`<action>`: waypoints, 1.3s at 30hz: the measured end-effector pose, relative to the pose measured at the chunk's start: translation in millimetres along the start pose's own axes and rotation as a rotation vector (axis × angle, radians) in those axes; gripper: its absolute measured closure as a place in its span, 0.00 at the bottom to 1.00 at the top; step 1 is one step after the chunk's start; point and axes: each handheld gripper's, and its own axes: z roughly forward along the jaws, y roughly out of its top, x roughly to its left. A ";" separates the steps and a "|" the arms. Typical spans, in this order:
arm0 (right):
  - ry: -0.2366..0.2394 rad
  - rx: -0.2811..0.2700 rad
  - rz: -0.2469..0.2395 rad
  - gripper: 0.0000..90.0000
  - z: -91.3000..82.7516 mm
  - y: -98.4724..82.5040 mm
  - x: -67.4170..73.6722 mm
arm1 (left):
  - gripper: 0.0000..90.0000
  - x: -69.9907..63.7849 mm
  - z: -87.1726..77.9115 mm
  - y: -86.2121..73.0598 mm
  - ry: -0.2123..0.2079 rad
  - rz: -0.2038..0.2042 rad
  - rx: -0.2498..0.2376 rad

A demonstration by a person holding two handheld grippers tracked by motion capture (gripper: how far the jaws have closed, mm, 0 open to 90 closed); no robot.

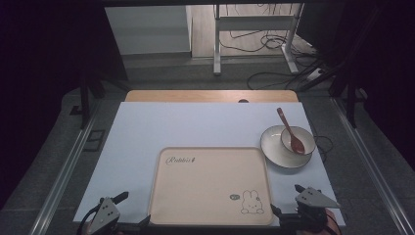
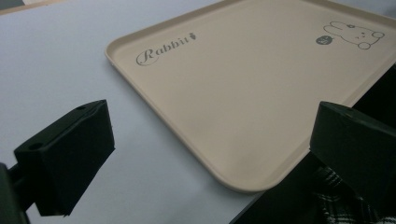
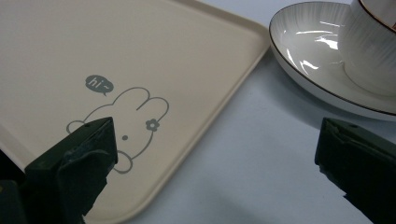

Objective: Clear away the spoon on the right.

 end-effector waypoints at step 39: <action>0.040 -0.009 0.057 0.00 14.6 24.8 -15.1 | 0.00 -0.7 -0.8 -0.7 0.013 0.000 -0.011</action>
